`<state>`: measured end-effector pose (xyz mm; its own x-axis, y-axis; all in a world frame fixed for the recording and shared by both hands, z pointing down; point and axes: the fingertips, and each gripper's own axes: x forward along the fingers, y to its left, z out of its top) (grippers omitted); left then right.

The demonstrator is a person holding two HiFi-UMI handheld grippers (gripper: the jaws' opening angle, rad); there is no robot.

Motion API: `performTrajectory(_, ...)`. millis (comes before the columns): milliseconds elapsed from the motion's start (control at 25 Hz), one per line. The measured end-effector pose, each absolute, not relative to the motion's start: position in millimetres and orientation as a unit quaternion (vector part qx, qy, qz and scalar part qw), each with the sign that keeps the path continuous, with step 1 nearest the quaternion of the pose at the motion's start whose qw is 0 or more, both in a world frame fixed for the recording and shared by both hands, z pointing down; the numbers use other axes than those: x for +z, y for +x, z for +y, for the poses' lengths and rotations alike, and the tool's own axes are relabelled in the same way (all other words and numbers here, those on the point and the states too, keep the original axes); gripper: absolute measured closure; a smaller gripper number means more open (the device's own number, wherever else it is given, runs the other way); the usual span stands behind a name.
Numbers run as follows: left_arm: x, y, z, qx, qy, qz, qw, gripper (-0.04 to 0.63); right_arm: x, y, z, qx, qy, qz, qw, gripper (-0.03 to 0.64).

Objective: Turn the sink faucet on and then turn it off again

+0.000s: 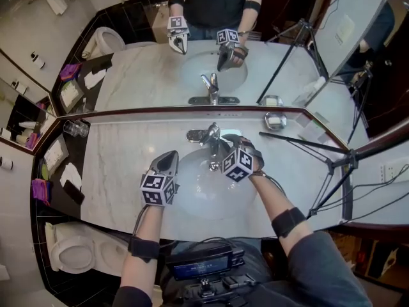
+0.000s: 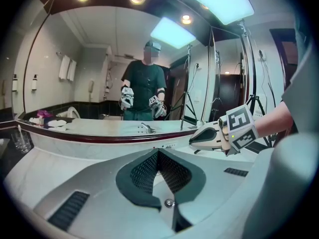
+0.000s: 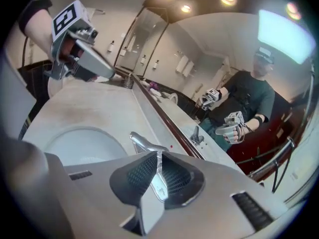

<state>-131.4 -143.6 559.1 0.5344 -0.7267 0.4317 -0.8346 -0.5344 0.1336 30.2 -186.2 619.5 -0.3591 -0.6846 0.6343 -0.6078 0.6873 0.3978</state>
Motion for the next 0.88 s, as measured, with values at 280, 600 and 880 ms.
performTrajectory(280,549.9,-118.2,-138.5,0.157,0.868,-0.445,0.156,0.601,584.6,80.9,-165.7,0.1,0.48,-0.827,0.276,0.6)
performTrajectory(600,544.1,-114.9,-130.5,0.141,0.87,-0.443,0.165,0.601,570.7,128.3,-130.2,0.217,0.531,-0.808,0.134,0.6)
performTrajectory(880,541.0,-116.6,-124.1,0.137,0.873,-0.437,0.169,0.601,569.9,150.6,-106.8,0.251,0.549,-0.793,0.081,0.6)
